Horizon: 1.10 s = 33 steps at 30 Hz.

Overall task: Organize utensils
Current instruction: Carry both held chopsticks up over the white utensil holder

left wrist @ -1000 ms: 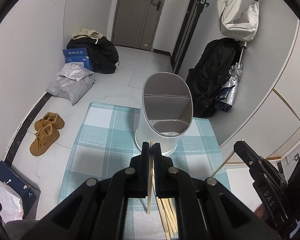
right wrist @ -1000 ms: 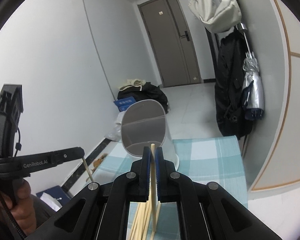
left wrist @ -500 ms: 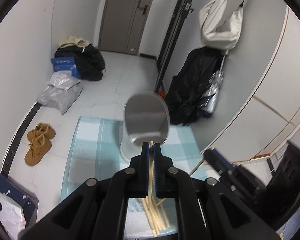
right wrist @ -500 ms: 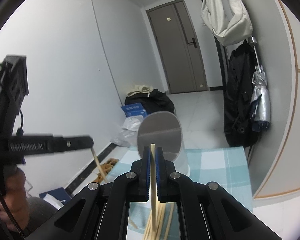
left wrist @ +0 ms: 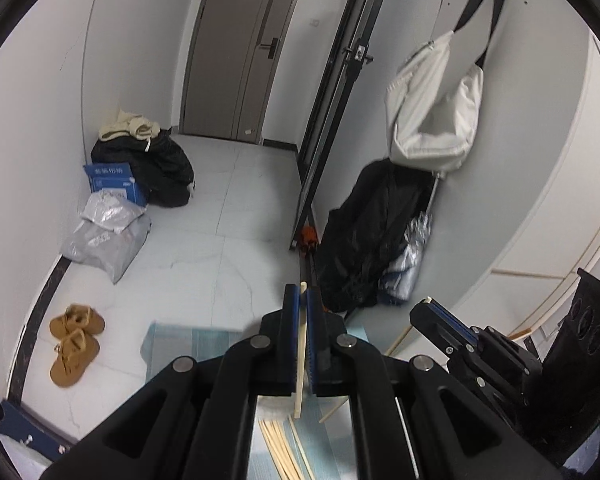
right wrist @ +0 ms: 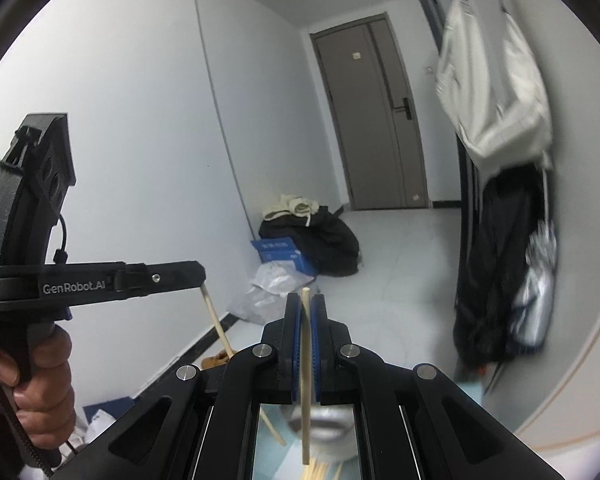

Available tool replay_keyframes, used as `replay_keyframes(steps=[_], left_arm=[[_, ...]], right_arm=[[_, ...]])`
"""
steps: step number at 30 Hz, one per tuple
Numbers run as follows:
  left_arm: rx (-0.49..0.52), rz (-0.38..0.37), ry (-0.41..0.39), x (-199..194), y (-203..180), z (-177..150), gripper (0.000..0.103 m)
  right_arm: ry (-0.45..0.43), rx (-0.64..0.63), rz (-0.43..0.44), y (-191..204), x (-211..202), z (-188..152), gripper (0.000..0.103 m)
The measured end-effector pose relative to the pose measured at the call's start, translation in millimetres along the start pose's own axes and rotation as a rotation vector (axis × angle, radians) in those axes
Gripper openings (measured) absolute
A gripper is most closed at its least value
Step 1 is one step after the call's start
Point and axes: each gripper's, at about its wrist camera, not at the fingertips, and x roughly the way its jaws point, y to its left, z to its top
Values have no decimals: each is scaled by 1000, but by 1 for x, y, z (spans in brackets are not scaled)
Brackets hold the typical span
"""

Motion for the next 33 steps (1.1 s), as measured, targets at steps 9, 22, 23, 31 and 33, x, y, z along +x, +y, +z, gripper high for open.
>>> replay_keyframes(steps=[9, 22, 23, 31, 33], left_arm=[[51, 26, -13, 28, 2, 24, 1], [46, 29, 88, 79, 32, 19, 1], [43, 30, 95, 82, 34, 16, 1], [11, 36, 128, 94, 37, 10, 1], [17, 36, 122, 93, 35, 10, 1]], right_arm=[[-12, -73, 1, -12, 68, 38, 4], [76, -82, 56, -33, 130, -4, 4], [84, -87, 57, -35, 131, -8, 4], [141, -84, 73, -37, 138, -29, 4], [150, -76, 79, -37, 137, -31, 4]])
